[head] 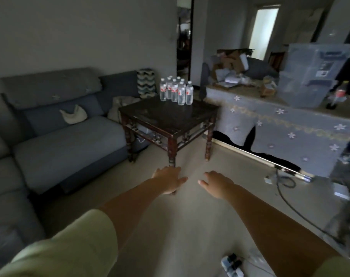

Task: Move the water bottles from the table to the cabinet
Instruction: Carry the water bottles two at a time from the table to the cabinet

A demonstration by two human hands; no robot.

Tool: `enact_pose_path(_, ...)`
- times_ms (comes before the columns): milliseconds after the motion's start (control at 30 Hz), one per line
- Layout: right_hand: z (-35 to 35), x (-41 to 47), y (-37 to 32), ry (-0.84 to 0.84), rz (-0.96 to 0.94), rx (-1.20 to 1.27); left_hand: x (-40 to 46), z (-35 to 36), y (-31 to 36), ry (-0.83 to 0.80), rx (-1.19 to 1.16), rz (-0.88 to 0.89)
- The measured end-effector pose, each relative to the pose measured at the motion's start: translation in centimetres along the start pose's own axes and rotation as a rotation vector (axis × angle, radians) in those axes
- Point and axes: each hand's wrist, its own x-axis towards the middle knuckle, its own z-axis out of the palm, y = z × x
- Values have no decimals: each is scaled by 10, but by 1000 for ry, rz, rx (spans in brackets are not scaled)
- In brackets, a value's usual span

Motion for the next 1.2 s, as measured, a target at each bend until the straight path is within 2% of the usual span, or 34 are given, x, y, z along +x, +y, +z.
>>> enact_pose_path(167, -8, 50, -44, -13, -121, 1, 15, -14, -51, 45, 3, -88)
enact_pose_path(367, -18, 119, -90, -15, -164, -21, 60, -23, -115, 23, 24, -130)
enact_pose_path(667, -25, 246, -150, -40, -15, 39, 159, -52, -229, -65, 46, -45)
enact_pose_path(900, -50, 330, -208, -24, 5, 36, 219, -92, -299, -31, 60, -20)
enact_pose_path(1200, -74, 439, -204, -35, 47, 97, 333, -102, -348, -53, -43, 6)
